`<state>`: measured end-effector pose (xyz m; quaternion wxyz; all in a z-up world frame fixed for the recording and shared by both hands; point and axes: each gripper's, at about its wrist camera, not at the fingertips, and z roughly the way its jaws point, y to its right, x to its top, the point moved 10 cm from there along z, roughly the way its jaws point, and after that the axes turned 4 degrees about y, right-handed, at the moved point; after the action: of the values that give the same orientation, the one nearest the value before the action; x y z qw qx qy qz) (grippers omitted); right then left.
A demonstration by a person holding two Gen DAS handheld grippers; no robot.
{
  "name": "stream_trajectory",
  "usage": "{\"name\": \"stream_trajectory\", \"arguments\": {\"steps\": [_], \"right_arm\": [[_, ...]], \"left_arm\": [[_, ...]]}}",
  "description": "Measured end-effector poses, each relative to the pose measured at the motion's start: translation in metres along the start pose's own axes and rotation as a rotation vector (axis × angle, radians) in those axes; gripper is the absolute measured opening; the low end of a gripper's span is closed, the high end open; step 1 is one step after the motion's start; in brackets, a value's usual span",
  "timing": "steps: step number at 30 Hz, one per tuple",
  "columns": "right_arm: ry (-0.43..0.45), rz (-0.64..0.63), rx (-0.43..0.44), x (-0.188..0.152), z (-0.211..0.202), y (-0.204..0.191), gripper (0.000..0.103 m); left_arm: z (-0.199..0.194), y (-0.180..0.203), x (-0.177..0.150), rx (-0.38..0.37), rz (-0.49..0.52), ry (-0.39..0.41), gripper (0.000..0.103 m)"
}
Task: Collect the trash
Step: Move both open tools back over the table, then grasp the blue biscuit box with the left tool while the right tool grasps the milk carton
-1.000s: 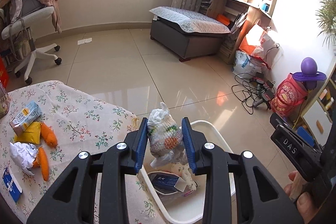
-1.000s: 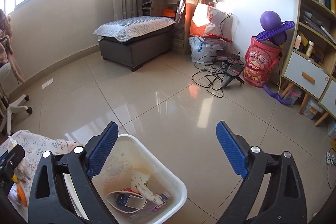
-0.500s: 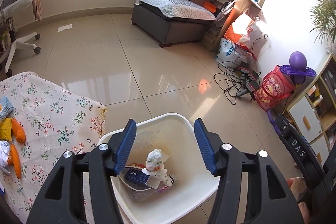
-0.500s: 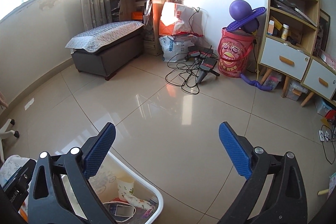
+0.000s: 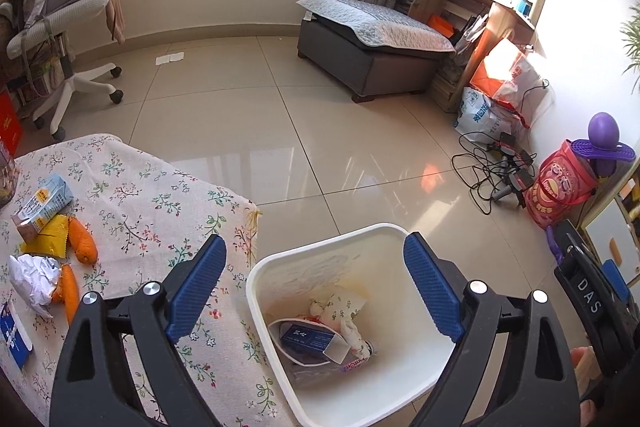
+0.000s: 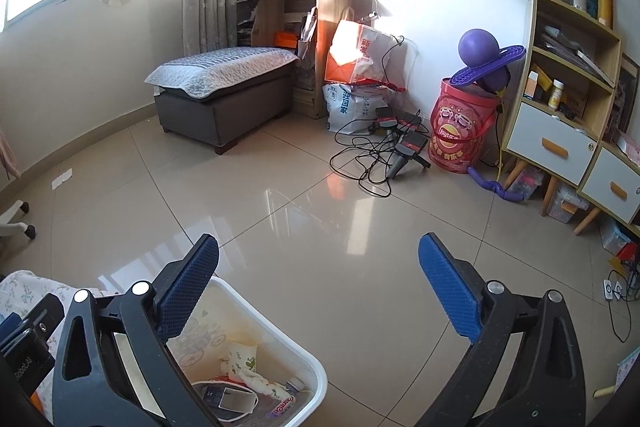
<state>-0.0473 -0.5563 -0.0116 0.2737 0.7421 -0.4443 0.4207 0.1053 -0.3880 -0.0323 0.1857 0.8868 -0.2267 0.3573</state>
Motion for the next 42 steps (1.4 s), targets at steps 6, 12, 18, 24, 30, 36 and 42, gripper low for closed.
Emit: {"name": "stream_trajectory", "arguments": {"steps": [6,12,18,24,30,36,42], "right_arm": [[0.019,-0.067,0.038,-0.005,-0.012,-0.032,0.096],[0.048,-0.153,0.094,-0.011,-0.029,-0.076,0.096],[0.04,-0.228,0.166,-0.023,-0.044,-0.124,0.096],[0.062,-0.314,0.254,-0.037,-0.068,-0.175,0.096],[0.066,-0.398,0.349,-0.055,-0.096,-0.226,0.096],[0.05,-0.446,0.46,-0.075,-0.125,-0.266,0.096],[0.071,-0.498,0.533,-0.088,-0.153,-0.299,0.096]], "left_arm": [[-0.007,-0.044,-0.004,0.095,-0.06,0.01,0.091],[-0.016,-0.094,-0.013,0.15,-0.131,0.003,0.091],[-0.03,-0.15,-0.027,0.22,-0.199,-0.001,0.091],[-0.044,-0.202,-0.041,0.281,-0.266,-0.01,0.091],[-0.063,-0.258,-0.057,0.362,-0.32,-0.011,0.091],[-0.081,-0.316,-0.078,0.455,-0.397,-0.024,0.091],[-0.095,-0.36,-0.098,0.534,-0.459,-0.044,0.091]]}}
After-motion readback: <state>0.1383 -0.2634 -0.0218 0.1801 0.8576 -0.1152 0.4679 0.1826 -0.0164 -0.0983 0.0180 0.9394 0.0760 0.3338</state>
